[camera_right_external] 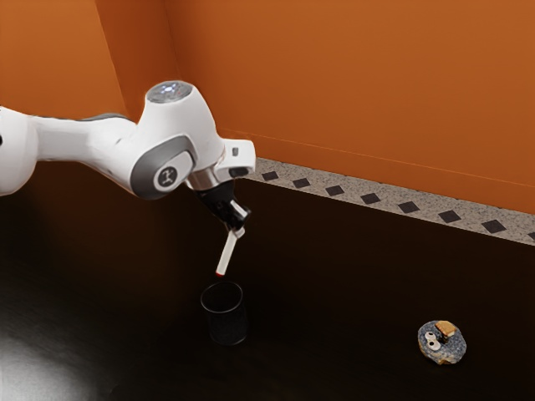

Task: Put the marker into the pen holder.

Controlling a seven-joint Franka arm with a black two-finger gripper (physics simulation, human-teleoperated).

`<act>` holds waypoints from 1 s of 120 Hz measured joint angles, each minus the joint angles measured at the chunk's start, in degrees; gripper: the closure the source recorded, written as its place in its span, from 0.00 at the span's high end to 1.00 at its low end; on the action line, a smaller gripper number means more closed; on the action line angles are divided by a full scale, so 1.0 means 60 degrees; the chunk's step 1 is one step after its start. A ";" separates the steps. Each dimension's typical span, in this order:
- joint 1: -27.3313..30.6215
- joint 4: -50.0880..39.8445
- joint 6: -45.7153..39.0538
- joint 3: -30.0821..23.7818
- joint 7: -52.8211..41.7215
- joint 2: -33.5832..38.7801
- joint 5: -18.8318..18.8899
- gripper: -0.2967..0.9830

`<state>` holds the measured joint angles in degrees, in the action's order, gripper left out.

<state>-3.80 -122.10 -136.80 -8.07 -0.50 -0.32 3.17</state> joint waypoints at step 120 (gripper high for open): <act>0.0404 0.1609 0.2763 0.0018 -0.0145 0.0613 -0.0272 0.68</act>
<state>-1.37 -112.45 -120.22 -7.96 -1.37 3.36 1.54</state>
